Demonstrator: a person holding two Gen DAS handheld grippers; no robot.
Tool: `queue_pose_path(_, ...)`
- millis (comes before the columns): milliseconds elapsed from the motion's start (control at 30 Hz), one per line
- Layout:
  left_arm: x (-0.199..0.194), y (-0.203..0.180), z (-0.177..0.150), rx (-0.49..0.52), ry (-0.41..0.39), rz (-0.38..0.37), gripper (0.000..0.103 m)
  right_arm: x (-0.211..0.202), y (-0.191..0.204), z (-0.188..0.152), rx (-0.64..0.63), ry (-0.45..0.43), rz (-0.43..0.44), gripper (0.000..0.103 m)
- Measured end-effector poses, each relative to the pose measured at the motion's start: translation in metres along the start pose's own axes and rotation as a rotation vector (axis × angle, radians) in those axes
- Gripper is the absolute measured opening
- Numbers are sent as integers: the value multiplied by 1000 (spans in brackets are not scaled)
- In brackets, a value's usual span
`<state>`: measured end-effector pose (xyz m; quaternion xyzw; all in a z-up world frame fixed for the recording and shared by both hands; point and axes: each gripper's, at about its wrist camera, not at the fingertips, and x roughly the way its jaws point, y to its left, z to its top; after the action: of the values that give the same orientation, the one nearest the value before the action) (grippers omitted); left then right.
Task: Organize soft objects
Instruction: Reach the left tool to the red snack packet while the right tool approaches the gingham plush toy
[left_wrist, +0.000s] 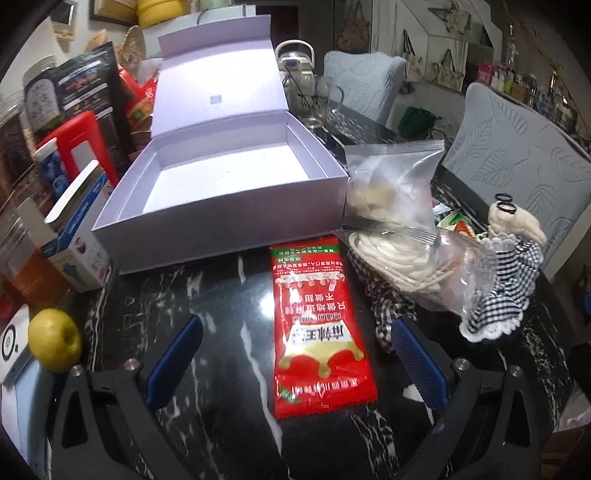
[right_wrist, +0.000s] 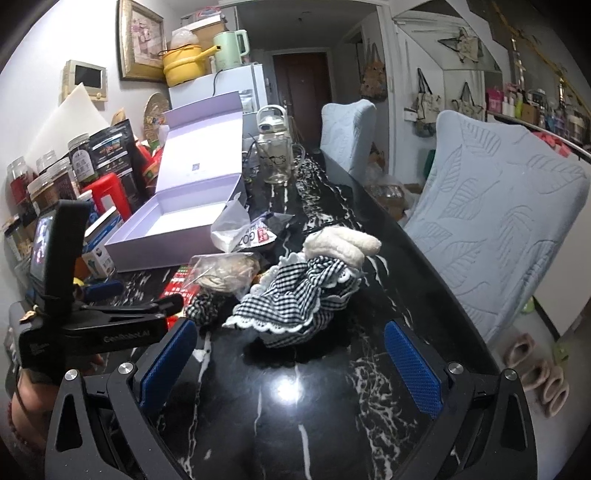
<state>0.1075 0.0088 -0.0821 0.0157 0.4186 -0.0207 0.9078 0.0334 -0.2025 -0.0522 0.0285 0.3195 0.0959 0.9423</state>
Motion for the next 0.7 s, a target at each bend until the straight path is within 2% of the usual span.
queue_pose_path(233, 21, 1, 7, 22, 51, 16, 101, 9, -14, 10, 27, 27, 4, 103)
queue_pose_path(433, 39, 7, 9, 6, 126, -50, 93, 22, -27, 15, 53, 72, -11, 103)
queue_pose_path(533, 39, 6, 10, 24, 105, -54, 91, 28, -29, 18, 52, 84, -8, 103)
queue_pose_path(567, 39, 5, 12, 28, 95, -59, 87, 30, -29, 18, 52, 89, -9, 103)
queue_pose_path(633, 37, 4, 13, 39, 74, -69, 63, 34, -29, 20, 55, 99, -6, 103)
queue_pose_path(667, 35, 3, 14, 49, 66, -78, 56, 36, -29, 21, 58, 102, -5, 103)
queue_pose_path(700, 35, 2, 15, 60, 63, -84, 54, 38, -30, 22, 62, 105, -2, 103)
